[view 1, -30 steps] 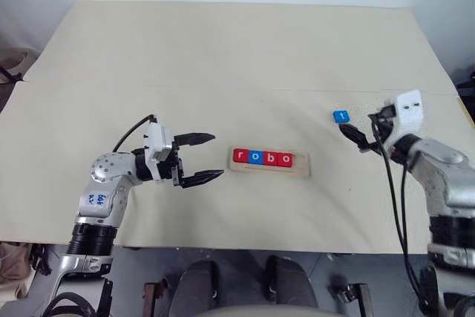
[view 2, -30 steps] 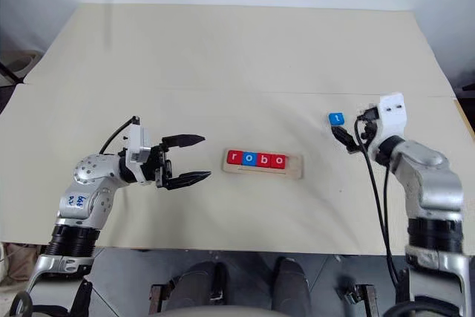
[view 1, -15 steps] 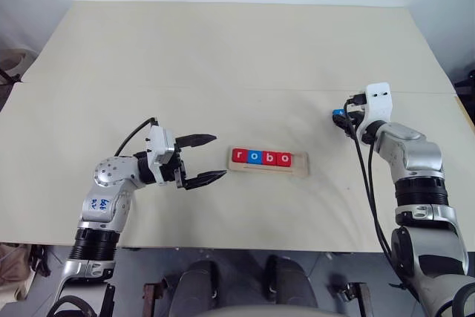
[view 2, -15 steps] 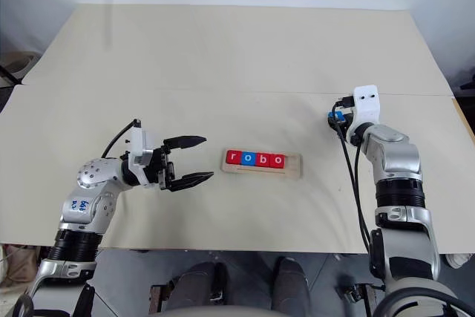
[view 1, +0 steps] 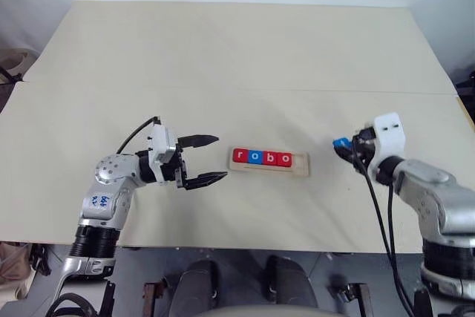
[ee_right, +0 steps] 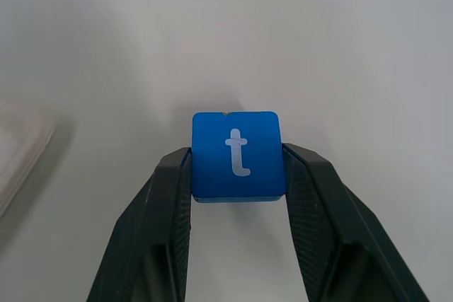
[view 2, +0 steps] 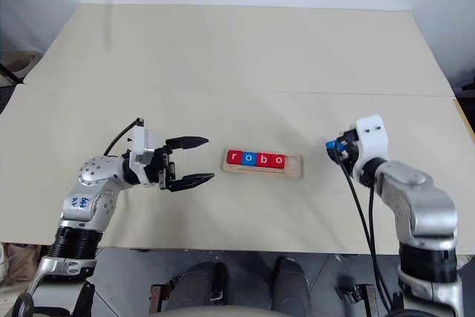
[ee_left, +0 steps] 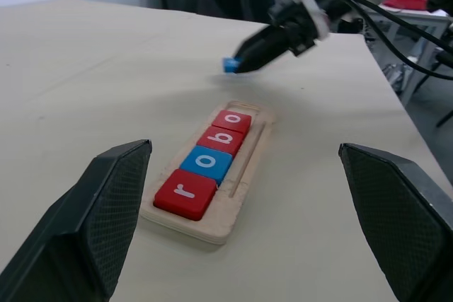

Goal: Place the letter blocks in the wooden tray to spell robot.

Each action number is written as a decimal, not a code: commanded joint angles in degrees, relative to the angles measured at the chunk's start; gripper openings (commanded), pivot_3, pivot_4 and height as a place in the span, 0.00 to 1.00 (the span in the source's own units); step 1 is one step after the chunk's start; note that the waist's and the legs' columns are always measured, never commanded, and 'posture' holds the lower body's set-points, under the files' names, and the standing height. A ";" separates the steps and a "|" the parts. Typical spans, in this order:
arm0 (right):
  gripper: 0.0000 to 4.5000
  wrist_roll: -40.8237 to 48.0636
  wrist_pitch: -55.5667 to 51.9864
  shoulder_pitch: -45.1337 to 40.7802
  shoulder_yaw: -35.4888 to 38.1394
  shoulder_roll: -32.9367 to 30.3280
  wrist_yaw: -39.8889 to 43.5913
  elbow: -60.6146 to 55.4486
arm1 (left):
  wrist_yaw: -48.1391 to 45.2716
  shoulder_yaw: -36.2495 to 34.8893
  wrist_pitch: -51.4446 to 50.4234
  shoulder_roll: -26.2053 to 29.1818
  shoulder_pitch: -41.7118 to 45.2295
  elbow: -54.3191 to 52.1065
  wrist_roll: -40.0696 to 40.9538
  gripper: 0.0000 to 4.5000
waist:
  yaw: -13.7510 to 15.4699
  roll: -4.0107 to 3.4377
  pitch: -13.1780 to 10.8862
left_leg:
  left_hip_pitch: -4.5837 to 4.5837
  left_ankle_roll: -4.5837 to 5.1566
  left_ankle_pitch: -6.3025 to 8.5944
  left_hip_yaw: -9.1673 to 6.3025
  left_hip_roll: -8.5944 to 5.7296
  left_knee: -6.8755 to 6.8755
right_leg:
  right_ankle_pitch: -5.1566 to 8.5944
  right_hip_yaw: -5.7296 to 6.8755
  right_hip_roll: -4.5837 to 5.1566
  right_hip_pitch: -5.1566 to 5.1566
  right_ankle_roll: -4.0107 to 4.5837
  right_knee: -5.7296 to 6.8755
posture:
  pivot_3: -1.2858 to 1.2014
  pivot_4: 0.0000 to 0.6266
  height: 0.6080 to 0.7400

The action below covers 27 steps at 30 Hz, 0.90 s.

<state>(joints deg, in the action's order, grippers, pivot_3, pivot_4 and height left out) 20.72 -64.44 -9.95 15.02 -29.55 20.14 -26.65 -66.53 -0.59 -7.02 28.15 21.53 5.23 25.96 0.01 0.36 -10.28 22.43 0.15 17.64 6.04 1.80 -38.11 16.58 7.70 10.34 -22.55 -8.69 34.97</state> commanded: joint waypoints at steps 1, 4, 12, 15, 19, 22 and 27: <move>0.33 1.96 -5.02 3.65 3.35 5.22 -4.34 -10.28 | -1.40 0.11 -0.17 0.22 2.19 0.26 0.67 1.00 | -0.05 0.00 0.00 | 0.01 0.00 0.00 0.00 0.00 0.00 | 0.00 0.00 0.00 0.00 0.00 0.00 | 0.52 0.24 1.00; 0.33 1.83 -6.47 5.63 3.74 9.15 -6.91 -13.31 | -1.68 0.00 -0.33 0.10 3.04 0.87 0.61 1.00 | -0.15 0.00 0.00 | -0.01 0.00 0.00 -0.01 0.00 0.01 | 0.00 -0.01 -0.01 0.00 0.00 0.02 | 0.52 0.24 1.00; 0.93 4.78 -2.68 3.69 3.47 0.05 2.61 -10.02 | -1.44 -0.27 -0.15 0.09 2.73 0.25 0.54 1.00 | -0.05 0.00 0.01 | -0.01 0.06 0.03 0.01 -0.03 0.01 | 0.00 -0.05 0.00 -0.01 0.00 -0.01 | 0.52 0.24 1.00; 0.93 3.93 9.66 4.62 0.34 -12.86 17.49 -3.77 | -1.42 -0.47 0.07 0.32 2.05 -0.29 0.53 1.00 | -0.09 0.01 0.00 | -0.01 0.13 0.08 0.01 -0.03 0.02 | 0.00 -0.03 0.01 0.01 0.00 -0.08 | 0.52 0.24 1.00; 0.93 1.66 28.77 2.73 -4.48 -23.17 35.69 8.78 | -1.49 -0.25 0.35 0.52 1.36 -1.05 0.33 1.00 | -0.20 0.05 -0.02 | -0.05 0.13 0.08 0.02 -0.02 0.03 | 0.00 0.00 -0.02 0.06 0.00 -0.13 | 0.52 0.24 1.00; 0.93 -1.60 41.87 -4.03 -9.65 -25.55 45.51 21.68 | -1.47 -0.04 -0.09 0.66 1.07 -2.12 0.49 1.00 | -0.48 0.11 -0.06 | -0.11 0.11 0.06 0.11 -0.02 0.02 | -0.01 -0.06 -0.02 0.08 -0.01 -0.11 | 0.52 0.24 1.00; 0.93 -9.62 57.60 -16.43 -18.88 -25.62 56.64 41.82 | -1.21 -0.01 -1.06 1.22 0.08 -4.59 0.78 1.00 | -0.40 0.11 -0.06 | -0.12 0.09 0.05 0.12 0.00 -0.04 | -0.01 -0.05 -0.01 0.09 -0.02 -0.09 | 0.52 0.24 1.00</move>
<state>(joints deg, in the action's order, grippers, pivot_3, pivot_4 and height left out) 13.13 -11.56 -24.56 -2.57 -54.44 73.50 11.13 -67.92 -0.07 -7.84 28.66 21.86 3.01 25.96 -0.40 0.48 -10.34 22.34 0.24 17.69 6.16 1.80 -38.15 16.57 7.65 10.33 -22.47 -8.71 34.86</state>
